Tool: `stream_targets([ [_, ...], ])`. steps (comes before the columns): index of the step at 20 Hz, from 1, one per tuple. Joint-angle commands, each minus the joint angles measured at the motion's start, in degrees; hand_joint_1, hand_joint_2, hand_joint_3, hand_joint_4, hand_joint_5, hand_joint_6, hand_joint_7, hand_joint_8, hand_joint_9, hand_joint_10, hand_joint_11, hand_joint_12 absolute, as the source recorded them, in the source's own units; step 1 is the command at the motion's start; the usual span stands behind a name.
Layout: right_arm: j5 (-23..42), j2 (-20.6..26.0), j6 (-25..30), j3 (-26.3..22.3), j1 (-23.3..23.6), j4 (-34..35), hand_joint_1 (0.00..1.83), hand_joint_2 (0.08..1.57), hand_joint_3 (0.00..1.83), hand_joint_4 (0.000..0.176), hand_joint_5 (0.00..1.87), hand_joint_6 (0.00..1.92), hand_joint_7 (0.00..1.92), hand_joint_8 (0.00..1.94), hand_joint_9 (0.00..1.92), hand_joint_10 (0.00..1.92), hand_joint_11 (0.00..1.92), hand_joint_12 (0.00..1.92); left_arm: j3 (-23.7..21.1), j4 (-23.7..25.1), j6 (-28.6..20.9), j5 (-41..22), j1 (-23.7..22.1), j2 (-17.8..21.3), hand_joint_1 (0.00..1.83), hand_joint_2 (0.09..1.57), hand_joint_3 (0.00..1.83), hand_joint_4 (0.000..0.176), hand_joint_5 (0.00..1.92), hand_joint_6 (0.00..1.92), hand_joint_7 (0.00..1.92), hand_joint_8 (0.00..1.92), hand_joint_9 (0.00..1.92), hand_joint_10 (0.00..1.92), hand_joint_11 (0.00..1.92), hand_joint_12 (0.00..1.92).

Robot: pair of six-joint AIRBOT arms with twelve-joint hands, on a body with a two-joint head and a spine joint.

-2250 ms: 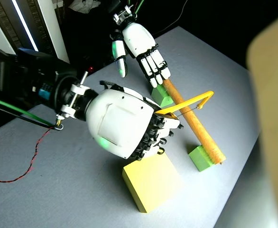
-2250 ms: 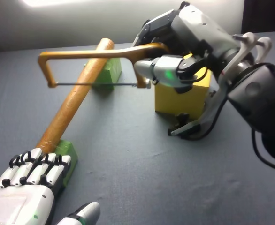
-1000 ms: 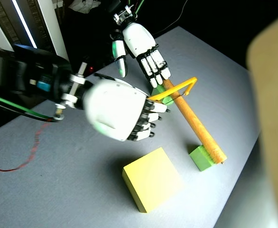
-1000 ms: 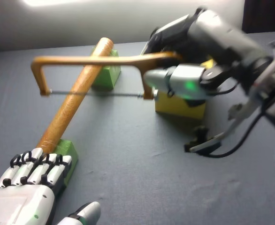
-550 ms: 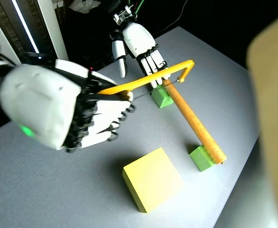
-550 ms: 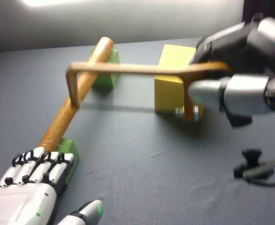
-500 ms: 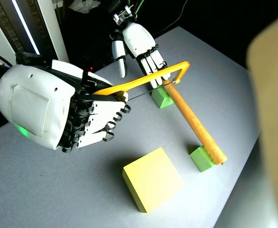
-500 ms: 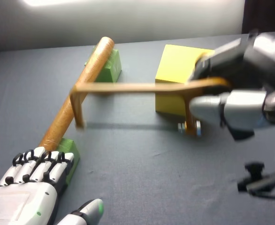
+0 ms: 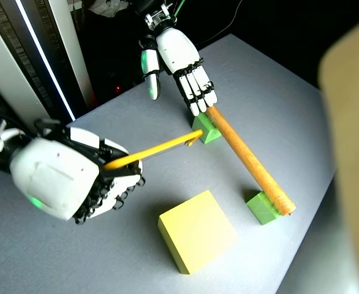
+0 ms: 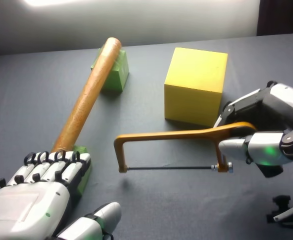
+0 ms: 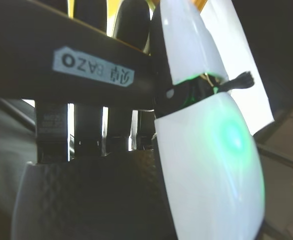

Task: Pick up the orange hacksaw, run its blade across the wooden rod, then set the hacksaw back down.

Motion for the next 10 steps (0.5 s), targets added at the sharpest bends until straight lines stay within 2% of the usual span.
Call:
stream_targets([
  [1, 3.9, 0.0, 2.3, 0.4, 0.1, -2.8, 1.26, 1.06, 0.00, 0.000, 1.02, 0.86, 1.22, 0.65, 1.32, 0.00, 1.12, 0.41, -0.2, 3.7, -0.2, -3.8, -0.5, 0.6, 0.00, 1.33, 0.00, 0.000, 0.10, 0.00, 0.07, 0.00, 0.03, 0.00, 0.00, 0.00],
  [7, 3.8, -1.5, 3.7, 1.0, -2.7, -2.8, 1.26, 1.05, 0.00, 0.000, 1.03, 0.85, 1.24, 0.62, 1.33, 0.00, 1.12, 0.40, -0.9, 3.7, -1.6, -2.5, -1.2, 3.7, 0.00, 1.34, 0.00, 0.000, 0.13, 0.01, 0.10, 0.02, 0.05, 0.01, 0.01, 0.01],
  [10, 7.2, -3.4, 2.0, 2.7, -5.6, -2.8, 1.26, 1.05, 0.00, 0.000, 1.04, 0.83, 1.23, 0.62, 1.32, 0.00, 1.13, 0.41, -0.7, 4.7, -2.1, -0.9, -1.9, 5.5, 0.00, 1.33, 0.00, 0.000, 0.10, 0.00, 0.05, 0.00, 0.01, 0.00, 0.00, 0.00],
])
